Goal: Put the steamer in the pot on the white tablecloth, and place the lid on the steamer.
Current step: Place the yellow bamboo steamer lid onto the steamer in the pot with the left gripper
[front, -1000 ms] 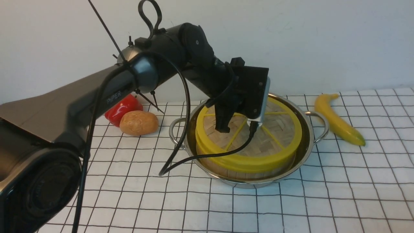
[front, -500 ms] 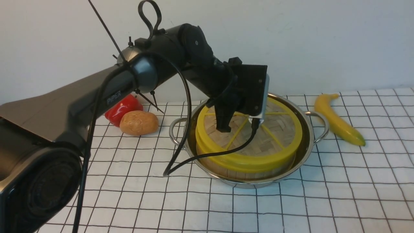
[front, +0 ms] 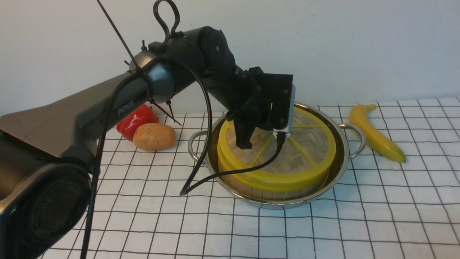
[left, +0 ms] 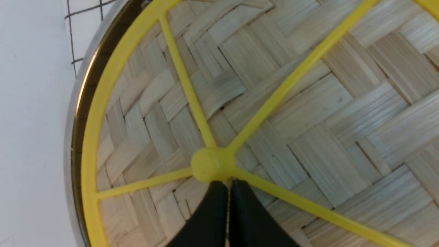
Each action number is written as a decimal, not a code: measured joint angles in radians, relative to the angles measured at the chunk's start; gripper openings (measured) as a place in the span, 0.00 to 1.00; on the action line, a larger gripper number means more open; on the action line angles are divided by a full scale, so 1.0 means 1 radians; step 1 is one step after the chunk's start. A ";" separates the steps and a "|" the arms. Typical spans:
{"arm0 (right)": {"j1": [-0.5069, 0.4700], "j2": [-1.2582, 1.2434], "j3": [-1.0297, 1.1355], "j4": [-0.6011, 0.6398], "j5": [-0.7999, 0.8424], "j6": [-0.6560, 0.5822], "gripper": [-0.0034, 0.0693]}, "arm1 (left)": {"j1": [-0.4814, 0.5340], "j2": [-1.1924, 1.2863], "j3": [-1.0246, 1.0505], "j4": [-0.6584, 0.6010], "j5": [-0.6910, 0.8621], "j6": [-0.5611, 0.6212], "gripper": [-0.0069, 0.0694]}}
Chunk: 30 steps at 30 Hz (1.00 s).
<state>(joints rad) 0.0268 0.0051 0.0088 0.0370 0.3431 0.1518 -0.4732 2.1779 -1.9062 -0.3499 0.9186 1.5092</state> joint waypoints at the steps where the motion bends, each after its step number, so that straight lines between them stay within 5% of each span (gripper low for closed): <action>1: 0.000 0.000 0.000 0.000 0.000 0.000 0.38 | 0.000 0.000 0.000 0.001 0.000 -0.004 0.10; 30: 0.000 0.000 0.000 0.002 0.000 0.000 0.38 | 0.020 -0.061 -0.073 0.071 0.038 -0.122 0.11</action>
<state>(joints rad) 0.0268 0.0051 0.0088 0.0387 0.3431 0.1518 -0.4528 2.1169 -1.9791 -0.2787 0.9568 1.3870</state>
